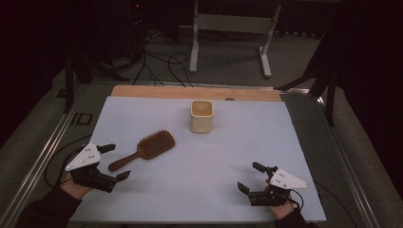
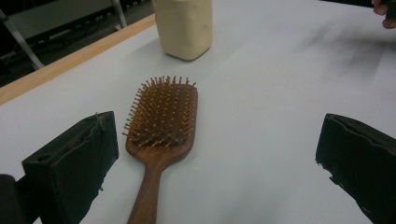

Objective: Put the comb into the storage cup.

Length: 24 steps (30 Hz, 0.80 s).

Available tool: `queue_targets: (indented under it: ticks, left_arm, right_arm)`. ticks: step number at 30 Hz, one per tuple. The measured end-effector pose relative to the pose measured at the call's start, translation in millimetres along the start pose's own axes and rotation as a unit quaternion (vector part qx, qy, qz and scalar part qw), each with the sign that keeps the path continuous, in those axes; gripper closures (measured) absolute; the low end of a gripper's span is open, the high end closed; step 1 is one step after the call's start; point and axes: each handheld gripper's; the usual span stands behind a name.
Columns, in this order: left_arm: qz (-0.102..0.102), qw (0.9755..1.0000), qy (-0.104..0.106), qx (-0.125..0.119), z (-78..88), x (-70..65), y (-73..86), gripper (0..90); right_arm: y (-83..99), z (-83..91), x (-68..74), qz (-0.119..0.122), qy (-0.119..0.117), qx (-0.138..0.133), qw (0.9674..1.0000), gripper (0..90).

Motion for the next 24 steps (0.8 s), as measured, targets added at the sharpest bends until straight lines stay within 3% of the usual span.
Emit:
queue_targets:
  ticks: [5,6,11,18,24]
  left_arm:
    - [0.005,0.9999,-0.008,0.010,-2.1,9.5,-9.0,0.0]
    - [-0.001,0.9997,-0.007,0.024,-4.2,12.2,-12.0,0.0]
    - [-0.010,0.9991,-0.007,0.040,-8.9,17.7,-17.5,0.0]
    - [-0.020,0.9966,-0.005,0.079,-23.4,26.3,-25.9,0.0]
    - [-0.027,0.9947,-0.008,0.099,-31.1,31.4,-28.3,0.0]
  right_arm:
    - [-1.0,-0.4,1.7,0.000,-0.002,0.001,1.0000,8.9]
    - [-1.7,-0.1,2.7,0.001,-0.002,0.001,1.0000,9.0]
    - [-1.9,-0.3,2.6,0.001,-0.003,-0.001,1.0000,9.0]
    - [-2.1,-0.2,3.0,0.000,-0.005,-0.002,1.0000,9.0]
    - [-2.0,-0.2,2.9,-0.003,-0.007,-0.003,1.0000,9.0]
Point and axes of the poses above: each handheld gripper's, and its own axes: z roughly backward along the jaws, y roughly out of its underside, x roughly to its left, and after that the axes turned 8 degrees about z, right-handed
